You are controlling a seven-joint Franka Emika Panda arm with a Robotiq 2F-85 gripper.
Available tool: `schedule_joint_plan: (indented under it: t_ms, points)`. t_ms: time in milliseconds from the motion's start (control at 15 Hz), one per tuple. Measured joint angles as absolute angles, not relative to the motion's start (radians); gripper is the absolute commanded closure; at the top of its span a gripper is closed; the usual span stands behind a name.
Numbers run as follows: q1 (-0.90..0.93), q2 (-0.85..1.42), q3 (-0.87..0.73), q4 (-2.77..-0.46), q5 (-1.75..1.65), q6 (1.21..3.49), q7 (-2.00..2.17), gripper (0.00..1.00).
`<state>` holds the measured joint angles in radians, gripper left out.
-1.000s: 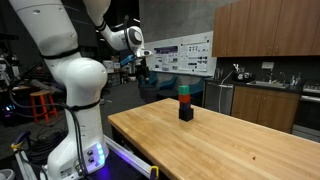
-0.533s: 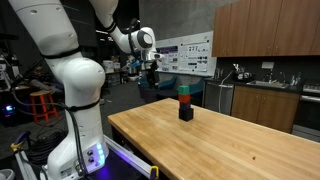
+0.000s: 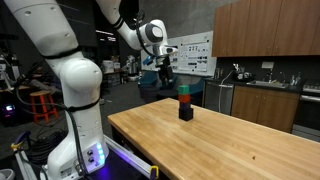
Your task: Remove the three blocks from on top of the black block, put them on the table and then put the orange block on the purple block
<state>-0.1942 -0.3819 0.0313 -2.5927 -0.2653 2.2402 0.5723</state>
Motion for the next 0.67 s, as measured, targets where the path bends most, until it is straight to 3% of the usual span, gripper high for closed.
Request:
schedule_joint_plan:
  t_ms: [667]
  points:
    - [-0.207, -0.347, -0.045, -2.489, -0.284, 2.318, 0.274, 0.0]
